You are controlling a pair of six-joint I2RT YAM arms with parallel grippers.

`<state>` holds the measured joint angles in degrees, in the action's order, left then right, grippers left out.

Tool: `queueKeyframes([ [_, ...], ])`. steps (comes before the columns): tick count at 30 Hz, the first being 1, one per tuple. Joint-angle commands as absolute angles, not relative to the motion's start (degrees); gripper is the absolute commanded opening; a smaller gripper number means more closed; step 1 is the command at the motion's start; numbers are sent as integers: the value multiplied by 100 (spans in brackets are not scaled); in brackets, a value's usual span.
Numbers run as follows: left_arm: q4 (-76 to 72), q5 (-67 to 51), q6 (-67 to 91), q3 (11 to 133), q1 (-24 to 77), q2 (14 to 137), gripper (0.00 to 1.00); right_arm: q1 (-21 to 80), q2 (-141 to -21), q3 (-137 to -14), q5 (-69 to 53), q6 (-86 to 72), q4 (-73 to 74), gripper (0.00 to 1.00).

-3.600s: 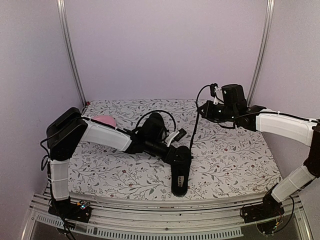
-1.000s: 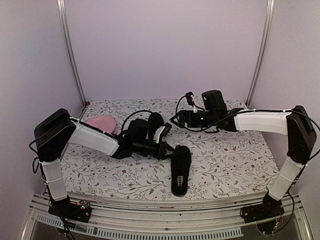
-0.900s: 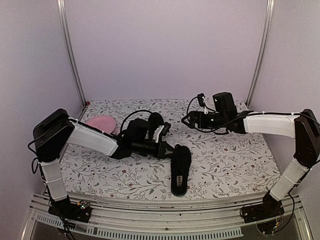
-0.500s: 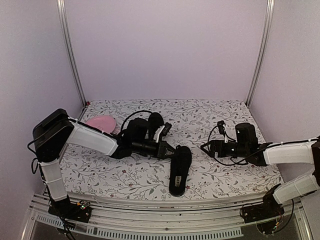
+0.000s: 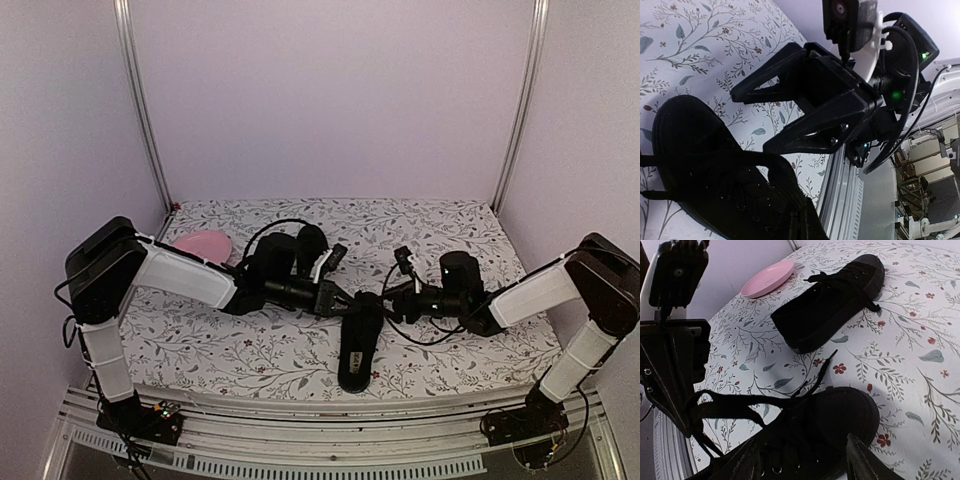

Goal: Tie the shoes
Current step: Cross the shoelace over the shoelace.

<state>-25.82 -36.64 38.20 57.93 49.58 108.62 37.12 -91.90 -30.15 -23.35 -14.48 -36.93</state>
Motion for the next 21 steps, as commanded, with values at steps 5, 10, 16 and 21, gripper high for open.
queueKeyframes([
  [5,-2674,-3696,3779,5918,4884,10749,0,4102,-10238,-3821,-2668,-850,-4403,50],
  [10,-2664,-3680,3784,5920,4878,10767,0,4258,-10481,-3946,-2627,-806,-4386,47],
  [16,-2597,-3555,3752,5903,4879,10714,0,4307,-10424,-3834,-2692,-788,-4322,57],
  [21,-2549,-3525,3729,5953,4878,10727,0,4333,-10370,-3774,-2693,-780,-4270,63],
])
